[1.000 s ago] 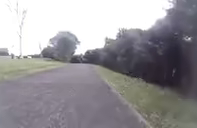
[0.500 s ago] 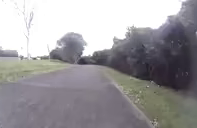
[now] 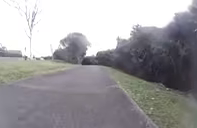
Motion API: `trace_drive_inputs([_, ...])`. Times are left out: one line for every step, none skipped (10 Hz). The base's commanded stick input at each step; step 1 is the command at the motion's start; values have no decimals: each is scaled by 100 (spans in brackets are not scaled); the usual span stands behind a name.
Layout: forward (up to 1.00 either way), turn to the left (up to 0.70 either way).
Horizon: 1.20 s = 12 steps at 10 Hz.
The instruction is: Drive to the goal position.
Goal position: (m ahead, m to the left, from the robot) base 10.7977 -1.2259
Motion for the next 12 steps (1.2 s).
trace_drive_inputs([70, 0])
trace_drive_inputs([70, 0])
trace_drive_inputs([70, 0])
trace_drive_inputs([70, 0])
trace_drive_inputs([70, 0])
trace_drive_inputs([70, 0])
trace_drive_inputs([70, 0])
trace_drive_inputs([70, 0])
trace_drive_inputs([70, 0])
trace_drive_inputs([70, 0])
trace_drive_inputs([70, 0])
trace_drive_inputs([70, 0])
